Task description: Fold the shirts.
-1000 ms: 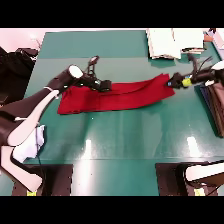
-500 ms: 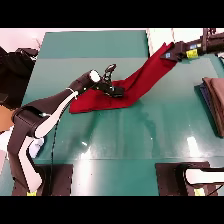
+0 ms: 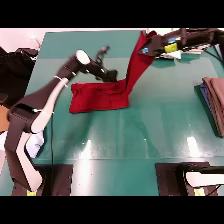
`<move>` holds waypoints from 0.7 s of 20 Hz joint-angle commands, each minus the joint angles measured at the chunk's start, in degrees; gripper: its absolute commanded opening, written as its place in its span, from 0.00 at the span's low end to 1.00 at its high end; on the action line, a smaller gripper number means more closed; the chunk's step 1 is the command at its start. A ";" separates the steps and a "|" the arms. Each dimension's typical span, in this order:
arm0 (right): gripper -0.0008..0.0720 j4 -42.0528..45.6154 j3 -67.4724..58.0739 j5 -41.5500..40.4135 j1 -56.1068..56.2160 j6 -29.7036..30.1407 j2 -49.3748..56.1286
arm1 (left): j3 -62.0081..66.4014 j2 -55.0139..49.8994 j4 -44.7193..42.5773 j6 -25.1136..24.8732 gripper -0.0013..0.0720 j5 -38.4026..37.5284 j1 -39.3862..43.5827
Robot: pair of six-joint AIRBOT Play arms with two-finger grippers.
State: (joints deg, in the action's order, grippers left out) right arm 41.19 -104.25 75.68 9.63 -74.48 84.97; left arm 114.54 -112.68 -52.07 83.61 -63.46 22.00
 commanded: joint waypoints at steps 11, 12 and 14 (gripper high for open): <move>0.46 -10.43 -13.18 -21.27 25.68 6.60 25.57 | 6.38 27.80 -15.21 0.79 0.05 -8.98 -28.33; 0.45 -9.35 -9.53 -20.83 24.35 6.62 23.43 | 5.60 28.63 -15.21 0.76 0.05 -8.92 -28.33; 0.45 -5.18 -2.51 -19.30 20.85 6.62 18.80 | 2.95 29.20 -15.02 0.24 0.05 -8.87 -27.34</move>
State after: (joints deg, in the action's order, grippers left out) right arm 32.45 -112.36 56.21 32.42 -68.14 106.45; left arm 119.50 -85.84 -66.50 84.51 -72.12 -4.56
